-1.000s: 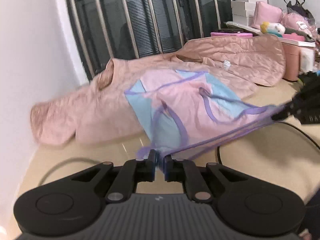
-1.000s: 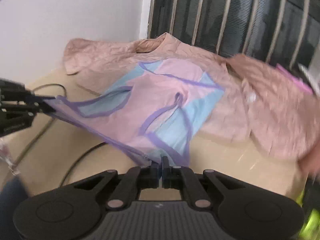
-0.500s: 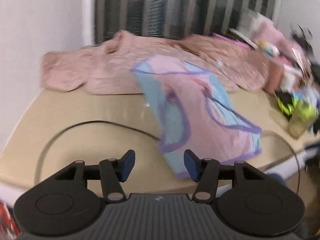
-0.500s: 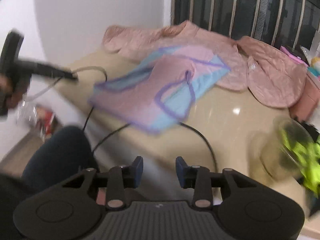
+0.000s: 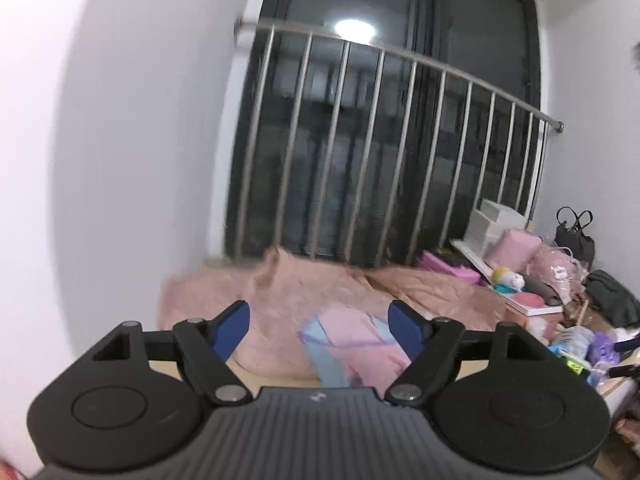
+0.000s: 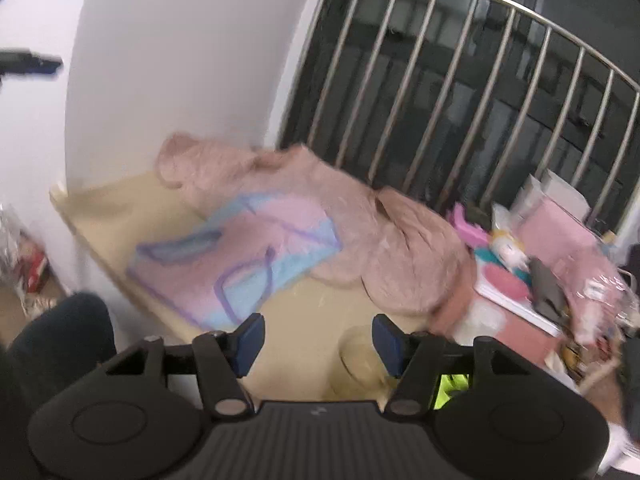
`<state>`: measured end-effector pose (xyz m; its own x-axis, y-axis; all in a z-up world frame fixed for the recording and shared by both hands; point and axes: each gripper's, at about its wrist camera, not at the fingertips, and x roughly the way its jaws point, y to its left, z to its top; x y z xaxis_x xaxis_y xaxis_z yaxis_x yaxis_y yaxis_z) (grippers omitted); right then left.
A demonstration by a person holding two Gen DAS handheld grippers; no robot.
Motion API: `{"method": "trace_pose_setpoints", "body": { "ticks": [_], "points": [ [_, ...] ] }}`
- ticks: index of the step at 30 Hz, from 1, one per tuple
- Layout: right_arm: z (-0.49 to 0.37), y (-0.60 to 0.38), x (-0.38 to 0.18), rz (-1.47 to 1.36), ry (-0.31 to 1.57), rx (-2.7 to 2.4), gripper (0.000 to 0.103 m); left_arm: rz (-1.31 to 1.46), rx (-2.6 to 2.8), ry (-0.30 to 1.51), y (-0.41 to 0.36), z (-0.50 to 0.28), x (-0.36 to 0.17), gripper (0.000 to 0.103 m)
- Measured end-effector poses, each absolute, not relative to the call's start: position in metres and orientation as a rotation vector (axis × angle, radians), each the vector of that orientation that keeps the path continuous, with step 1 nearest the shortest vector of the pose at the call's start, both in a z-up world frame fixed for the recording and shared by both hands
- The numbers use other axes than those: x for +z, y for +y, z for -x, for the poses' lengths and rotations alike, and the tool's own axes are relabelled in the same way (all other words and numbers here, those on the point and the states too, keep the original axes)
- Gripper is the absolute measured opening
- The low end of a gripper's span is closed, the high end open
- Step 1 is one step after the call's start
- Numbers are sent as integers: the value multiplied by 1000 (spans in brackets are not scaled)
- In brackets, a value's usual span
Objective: Fold clothes
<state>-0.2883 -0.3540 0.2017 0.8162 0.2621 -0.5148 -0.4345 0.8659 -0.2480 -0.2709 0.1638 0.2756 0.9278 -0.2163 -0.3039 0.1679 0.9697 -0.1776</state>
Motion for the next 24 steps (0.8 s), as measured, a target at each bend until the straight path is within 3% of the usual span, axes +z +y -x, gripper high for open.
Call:
{"method": "trace_pose_setpoints", "body": {
  "ticks": [5, 8, 10, 18, 20, 22, 24],
  "points": [
    [235, -321, 145, 261, 445, 493, 58, 169, -231, 558, 105, 181, 167, 77],
    [189, -300, 103, 156, 473, 452, 57, 65, -173, 649, 68, 130, 108, 70],
    [164, -282, 74, 163, 498, 404, 48, 8, -144, 679, 51, 100, 81, 64],
    [79, -221, 19, 273, 544, 296, 40, -20, -187, 721, 18, 28, 38, 60],
    [62, -210, 12, 301, 544, 280, 34, -76, -171, 714, 9, 18, 32, 58],
    [42, -204, 6, 280, 580, 276, 23, -107, -164, 733, 3, 10, 27, 30],
    [27, -204, 1, 241, 611, 267, 22, -98, -162, 766, 3, 1, 21, 15]
  ]
}}
